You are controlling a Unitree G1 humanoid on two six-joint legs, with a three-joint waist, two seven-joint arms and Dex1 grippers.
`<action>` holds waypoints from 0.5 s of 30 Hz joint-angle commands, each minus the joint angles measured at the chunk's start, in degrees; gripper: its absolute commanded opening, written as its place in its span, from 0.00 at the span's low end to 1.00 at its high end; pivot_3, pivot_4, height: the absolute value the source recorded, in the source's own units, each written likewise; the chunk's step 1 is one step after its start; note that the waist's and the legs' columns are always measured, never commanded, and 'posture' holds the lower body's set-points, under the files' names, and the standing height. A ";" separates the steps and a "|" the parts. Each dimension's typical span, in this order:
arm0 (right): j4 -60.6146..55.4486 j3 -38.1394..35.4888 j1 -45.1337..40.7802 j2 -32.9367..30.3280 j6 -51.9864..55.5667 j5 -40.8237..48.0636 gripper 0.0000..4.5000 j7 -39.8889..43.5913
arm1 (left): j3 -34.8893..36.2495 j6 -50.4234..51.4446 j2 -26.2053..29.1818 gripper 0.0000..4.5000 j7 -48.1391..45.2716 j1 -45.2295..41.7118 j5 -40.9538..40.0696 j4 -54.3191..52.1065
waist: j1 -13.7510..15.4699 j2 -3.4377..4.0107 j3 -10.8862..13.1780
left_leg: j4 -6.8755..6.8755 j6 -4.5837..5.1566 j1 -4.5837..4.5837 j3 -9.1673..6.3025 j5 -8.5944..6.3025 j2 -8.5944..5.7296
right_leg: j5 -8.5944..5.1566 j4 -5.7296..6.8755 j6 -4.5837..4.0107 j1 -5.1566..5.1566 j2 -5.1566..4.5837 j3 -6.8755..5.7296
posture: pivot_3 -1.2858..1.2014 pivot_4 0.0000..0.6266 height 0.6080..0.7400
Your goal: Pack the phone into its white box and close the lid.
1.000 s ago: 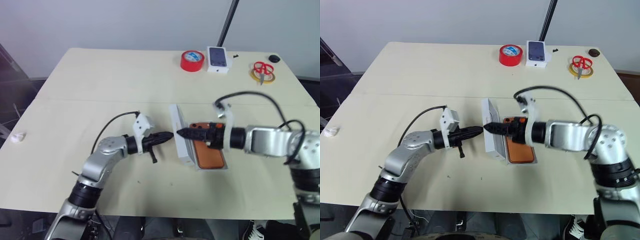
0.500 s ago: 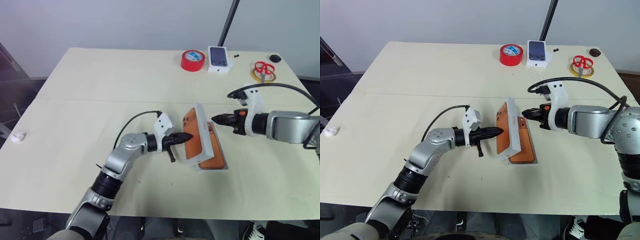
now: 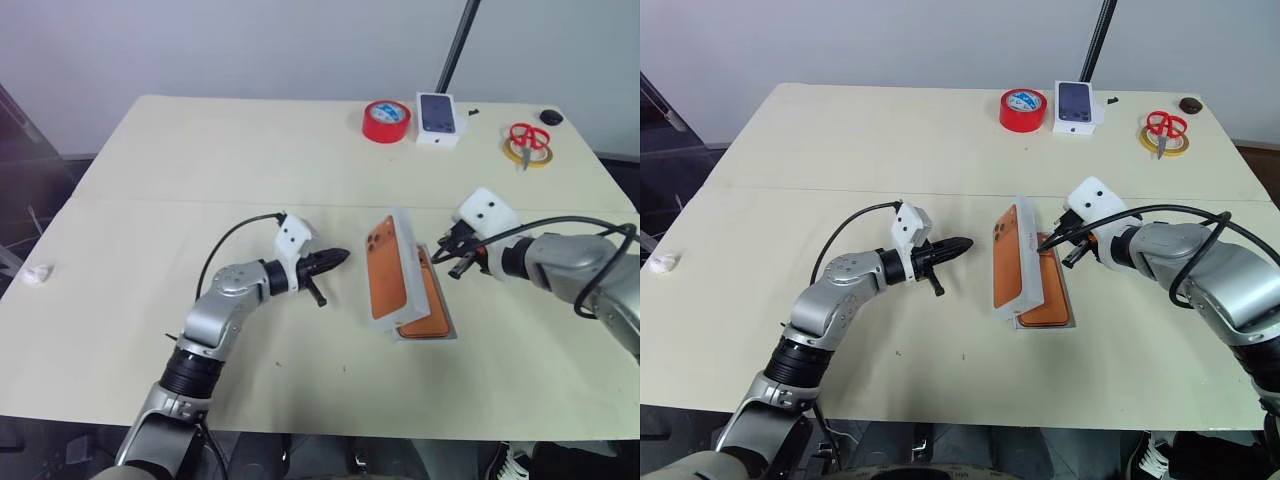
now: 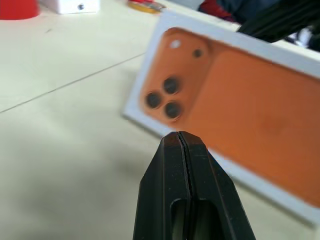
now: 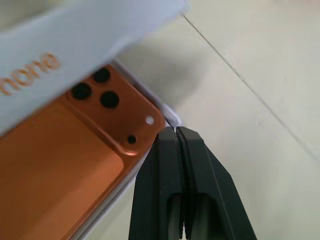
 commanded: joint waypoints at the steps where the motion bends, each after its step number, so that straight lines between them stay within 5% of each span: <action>1: -1.61 -2.86 -0.32 0.73 -1.04 -3.22 0.01 2.20 | -0.78 0.72 -0.65 0.00 -0.56 -1.60 -0.25 0.01 | 0.07 0.00 0.00 | 0.00 0.00 0.00 0.00 0.00 -0.01 | 0.00 0.00 0.00 0.01 -0.01 0.00 | 0.52 0.24 0.84; 15: -0.06 -6.52 0.90 2.70 -0.40 -11.29 0.01 6.97 | -8.41 -0.41 -7.25 0.00 -2.15 -5.03 2.34 3.68 | 0.78 0.00 0.00 | 0.03 0.00 0.06 0.02 0.00 -0.01 | 0.00 0.06 0.00 0.01 0.05 0.02 | 0.52 0.24 0.84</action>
